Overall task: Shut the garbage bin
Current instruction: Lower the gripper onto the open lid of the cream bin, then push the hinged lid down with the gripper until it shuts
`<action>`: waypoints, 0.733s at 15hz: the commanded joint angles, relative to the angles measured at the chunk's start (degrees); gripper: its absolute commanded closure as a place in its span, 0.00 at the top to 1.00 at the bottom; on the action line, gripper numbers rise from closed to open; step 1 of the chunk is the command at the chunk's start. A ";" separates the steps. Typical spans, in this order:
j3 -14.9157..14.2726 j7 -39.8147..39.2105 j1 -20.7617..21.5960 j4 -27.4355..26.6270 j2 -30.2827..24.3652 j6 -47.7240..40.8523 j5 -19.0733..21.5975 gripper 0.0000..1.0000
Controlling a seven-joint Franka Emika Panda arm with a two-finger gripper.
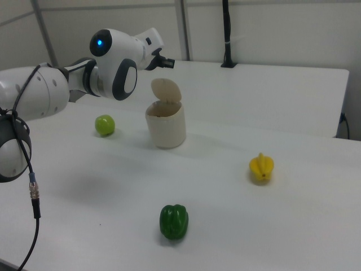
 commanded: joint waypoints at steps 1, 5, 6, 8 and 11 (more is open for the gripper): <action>-0.41 -1.56 0.56 2.70 2.13 0.29 -0.37 0.00; 0.99 -2.09 0.47 2.35 2.65 -0.50 -0.29 0.00; 1.26 -2.09 0.47 2.09 2.66 -0.50 -0.20 0.00; 1.26 -2.09 0.47 1.82 2.57 -1.63 0.06 0.00; 1.44 -2.01 0.47 1.65 2.57 -4.10 0.24 0.00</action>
